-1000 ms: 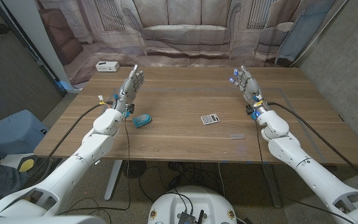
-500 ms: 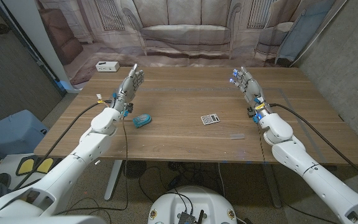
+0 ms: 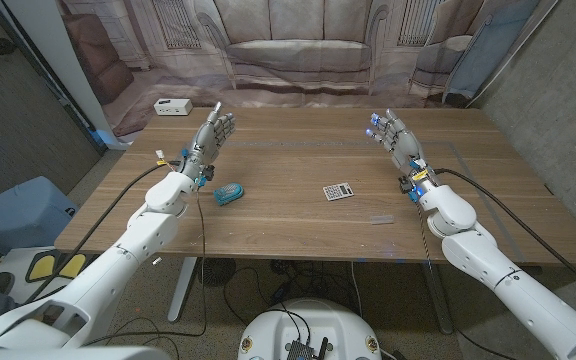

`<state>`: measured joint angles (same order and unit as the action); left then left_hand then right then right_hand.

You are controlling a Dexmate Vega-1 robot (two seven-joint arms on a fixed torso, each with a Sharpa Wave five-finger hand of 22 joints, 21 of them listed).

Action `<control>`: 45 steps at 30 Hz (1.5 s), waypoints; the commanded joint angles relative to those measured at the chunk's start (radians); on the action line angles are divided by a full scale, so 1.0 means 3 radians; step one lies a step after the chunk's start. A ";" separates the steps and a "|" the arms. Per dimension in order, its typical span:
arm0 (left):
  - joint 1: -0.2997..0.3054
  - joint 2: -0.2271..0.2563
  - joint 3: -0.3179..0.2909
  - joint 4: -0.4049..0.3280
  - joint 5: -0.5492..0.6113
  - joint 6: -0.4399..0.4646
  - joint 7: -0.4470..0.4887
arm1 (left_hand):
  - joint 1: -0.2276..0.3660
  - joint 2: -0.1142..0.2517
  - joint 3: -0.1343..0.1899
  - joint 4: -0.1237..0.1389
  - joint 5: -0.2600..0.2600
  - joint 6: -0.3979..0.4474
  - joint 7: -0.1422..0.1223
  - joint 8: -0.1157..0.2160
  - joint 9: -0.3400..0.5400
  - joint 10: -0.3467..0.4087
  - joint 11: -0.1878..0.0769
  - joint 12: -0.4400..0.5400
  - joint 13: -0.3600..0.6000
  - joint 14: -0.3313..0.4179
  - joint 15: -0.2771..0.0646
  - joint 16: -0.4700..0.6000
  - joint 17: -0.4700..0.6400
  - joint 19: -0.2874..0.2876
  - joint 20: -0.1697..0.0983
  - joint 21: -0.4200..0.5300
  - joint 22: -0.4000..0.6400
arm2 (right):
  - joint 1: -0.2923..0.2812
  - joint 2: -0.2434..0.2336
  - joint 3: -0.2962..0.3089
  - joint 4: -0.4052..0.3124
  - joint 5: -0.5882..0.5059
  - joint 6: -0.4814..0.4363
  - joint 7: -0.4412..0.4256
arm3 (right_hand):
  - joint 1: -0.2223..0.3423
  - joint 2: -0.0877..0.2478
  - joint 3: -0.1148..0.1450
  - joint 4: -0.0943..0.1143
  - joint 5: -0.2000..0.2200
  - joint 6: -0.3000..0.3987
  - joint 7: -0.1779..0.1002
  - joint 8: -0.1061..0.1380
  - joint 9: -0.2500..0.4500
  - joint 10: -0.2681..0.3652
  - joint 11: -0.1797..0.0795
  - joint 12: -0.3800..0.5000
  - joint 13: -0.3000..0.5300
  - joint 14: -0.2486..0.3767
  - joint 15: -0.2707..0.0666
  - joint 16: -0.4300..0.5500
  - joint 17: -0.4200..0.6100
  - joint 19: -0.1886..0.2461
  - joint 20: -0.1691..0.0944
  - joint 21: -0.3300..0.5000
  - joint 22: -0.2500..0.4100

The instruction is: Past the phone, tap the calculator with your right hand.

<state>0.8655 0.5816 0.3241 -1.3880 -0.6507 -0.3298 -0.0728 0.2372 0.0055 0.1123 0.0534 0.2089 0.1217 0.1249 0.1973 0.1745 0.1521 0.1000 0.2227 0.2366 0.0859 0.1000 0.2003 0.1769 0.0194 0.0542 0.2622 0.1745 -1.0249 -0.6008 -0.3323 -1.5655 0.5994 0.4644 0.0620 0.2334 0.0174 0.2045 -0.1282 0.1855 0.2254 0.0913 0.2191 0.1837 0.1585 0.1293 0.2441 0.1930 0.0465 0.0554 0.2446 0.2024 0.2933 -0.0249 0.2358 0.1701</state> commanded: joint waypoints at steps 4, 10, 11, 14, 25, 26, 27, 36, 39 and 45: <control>-0.0004 0.0115 -0.0026 -0.0195 0.0102 0.0044 0.0107 | 0.0043 0.0010 0.0010 -0.0028 -0.0004 0.0064 -0.0006 0.0026 0.0015 0.0071 -0.0007 0.0039 -0.0005 0.0040 -0.0003 0.0022 0.0011 0.0039 0.0020 -0.0011 0.0009 | -0.0271 -0.0011 0.0056 -0.0324 -0.0119 0.0116 -0.0175 | 0.0016 0.0015 -0.0006 0.0000 0.0001 0.0048 -0.0015 0.0017 0.0017 0.0060 -0.0003 0.0011 0.0013 0.0029 0.0019 0.0003 0.0013 0.0038 -0.0004 -0.0009 0.0005; 0.0074 0.0147 -0.0059 -0.0274 0.0097 0.0029 0.0139 | 0.0045 0.0014 0.0009 -0.0031 -0.0006 0.0085 -0.0008 0.0028 0.0016 0.0066 -0.0020 0.0033 -0.0014 0.0048 -0.0008 0.0018 0.0011 0.0046 0.0029 -0.0018 0.0009 | -0.0362 -0.0063 0.0053 -0.0415 -0.0246 0.0093 -0.0252 | 0.0017 0.0016 -0.0008 -0.0001 0.0000 0.0093 -0.0039 0.0026 0.0017 0.0078 -0.0004 0.0010 0.0013 0.0054 0.0019 0.0006 0.0014 0.0056 0.0003 -0.0013 0.0005; 0.0078 0.0146 -0.0059 -0.0269 0.0090 0.0028 0.0132 | 0.0046 0.0014 0.0009 -0.0032 -0.0006 0.0090 -0.0006 0.0028 0.0016 0.0066 -0.0021 0.0032 -0.0016 0.0049 -0.0012 0.0017 0.0011 0.0048 0.0027 -0.0020 0.0009 | -0.0378 -0.0073 0.0056 -0.0426 -0.0295 0.0096 -0.0281 | 0.0017 0.0016 -0.0008 -0.0001 0.0000 0.0093 -0.0042 0.0025 0.0018 0.0079 -0.0005 0.0009 0.0013 0.0057 0.0021 0.0007 0.0014 0.0059 0.0003 -0.0013 0.0005; 0.0077 0.0142 -0.0055 -0.0244 0.0054 0.0030 0.0079 | 0.0047 0.0016 0.0009 -0.0033 -0.0007 0.0101 -0.0005 0.0029 0.0016 0.0074 -0.0021 0.0033 -0.0020 0.0053 -0.0012 0.0016 0.0011 0.0047 0.0032 -0.0025 0.0009 | -0.0424 -0.0079 0.0074 -0.0463 -0.0410 0.0100 -0.0386 | 0.0019 0.0016 -0.0009 -0.0002 0.0000 0.0112 -0.0054 0.0028 0.0018 0.0093 -0.0013 0.0011 0.0014 0.0067 0.0020 0.0007 0.0014 0.0063 0.0009 -0.0016 0.0005; 0.0040 0.0158 -0.0040 -0.0180 0.0034 0.0037 -0.0018 | 0.0049 0.0021 0.0007 -0.0039 -0.0009 0.0135 -0.0014 0.0031 0.0016 0.0084 -0.0019 0.0031 -0.0033 0.0061 -0.0006 0.0007 0.0011 0.0048 0.0038 -0.0041 0.0010 | -0.0550 -0.0111 0.0092 -0.0623 -0.0822 0.0025 -0.0690 | 0.0033 0.0021 -0.0008 -0.0009 0.0000 0.0205 -0.0085 0.0048 0.0019 0.0111 -0.0029 0.0003 0.0014 0.0078 0.0015 -0.0002 0.0014 0.0074 0.0012 -0.0031 0.0006; 0.0040 0.0156 -0.0041 -0.0176 0.0027 0.0030 -0.0030 | 0.0049 0.0021 0.0007 -0.0039 -0.0009 0.0134 -0.0011 0.0030 0.0017 0.0083 -0.0018 0.0030 -0.0034 0.0060 -0.0008 0.0006 0.0011 0.0049 0.0038 -0.0042 0.0010 | -0.0558 -0.0116 0.0092 -0.0636 -0.0854 0.0020 -0.0707 | 0.0036 0.0022 -0.0007 -0.0010 0.0000 0.0215 -0.0094 0.0050 0.0019 0.0107 -0.0027 -0.0001 0.0015 0.0077 0.0015 -0.0004 0.0014 0.0070 0.0011 -0.0035 0.0006; 0.0042 0.0155 -0.0043 -0.0174 0.0021 0.0023 -0.0038 | 0.0050 0.0022 0.0007 -0.0040 -0.0010 0.0135 -0.0012 0.0029 0.0017 0.0089 -0.0006 0.0032 -0.0036 0.0061 -0.0007 0.0006 0.0011 0.0049 0.0039 -0.0044 0.0010 | -0.0570 -0.0119 0.0095 -0.0653 -0.0902 0.0014 -0.0738 | 0.0037 0.0022 -0.0007 -0.0011 0.0000 0.0218 -0.0093 0.0050 0.0019 0.0106 -0.0028 -0.0002 0.0015 0.0070 0.0016 -0.0008 0.0014 0.0069 0.0011 -0.0036 0.0006; 0.0071 0.0159 -0.0073 -0.0162 0.0010 -0.0037 -0.0047 | 0.0050 0.0026 0.0005 -0.0043 -0.0011 0.0144 -0.0014 0.0025 0.0017 0.0101 -0.0022 0.0032 -0.0044 0.0068 -0.0012 0.0002 0.0012 0.0048 0.0043 -0.0056 0.0011 | -0.0690 -0.0197 0.0112 -0.0905 -0.1395 -0.0208 -0.1025 | 0.0045 0.0025 -0.0008 -0.0014 -0.0001 0.0285 -0.0144 0.0061 0.0020 0.0099 -0.0046 -0.0017 0.0015 0.0044 0.0026 -0.0028 0.0015 0.0030 0.0027 -0.0065 0.0006; 0.0065 0.0157 -0.0073 -0.0140 -0.0008 -0.0047 -0.0083 | 0.0051 0.0028 0.0005 -0.0044 -0.0012 0.0149 -0.0016 0.0024 0.0017 0.0103 -0.0016 0.0031 -0.0048 0.0067 -0.0010 -0.0001 0.0012 0.0043 0.0045 -0.0063 0.0011 | -0.0706 -0.0196 0.0096 -0.0946 -0.1505 -0.0257 -0.1079 | 0.0049 0.0032 -0.0007 -0.0014 -0.0002 0.0317 -0.0167 0.0060 0.0021 0.0034 -0.0077 -0.0051 0.0016 0.0031 0.0039 -0.0039 0.0017 0.0011 0.0043 -0.0081 0.0007; 0.0037 0.0157 -0.0060 -0.0091 -0.0020 -0.0074 -0.0164 | 0.0051 0.0031 0.0004 -0.0046 -0.0012 0.0157 -0.0015 0.0021 0.0018 0.0099 -0.0022 0.0027 -0.0053 0.0071 -0.0014 -0.0004 0.0012 0.0042 0.0047 -0.0071 0.0011 | -0.0725 -0.0169 0.0065 -0.0983 -0.1652 -0.0297 -0.1169 | 0.0050 0.0043 -0.0010 -0.0012 -0.0005 0.0377 -0.0206 0.0053 0.0022 -0.0031 -0.0135 -0.0089 0.0017 -0.0048 0.0057 -0.0079 0.0023 -0.0079 0.0061 -0.0127 0.0009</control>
<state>0.8829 0.6277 0.3056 -1.4340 -0.6482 -0.3370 -0.0917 0.2437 0.0120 0.1121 0.0453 0.2089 0.1573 0.1214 0.1973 0.1743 0.1788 0.0946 0.2304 0.2182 0.1020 0.0946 0.2002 0.1795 0.0284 0.0631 0.2438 0.1743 -1.2203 -0.6515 -0.3018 -1.8178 0.2165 0.4154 -0.2219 0.2400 0.0241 0.2017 -0.1309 0.1855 0.3254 0.0303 0.2346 0.1888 0.1516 0.0890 0.2236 0.1928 0.0493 0.0696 0.2267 0.2075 0.2784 -0.0070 0.2033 0.1699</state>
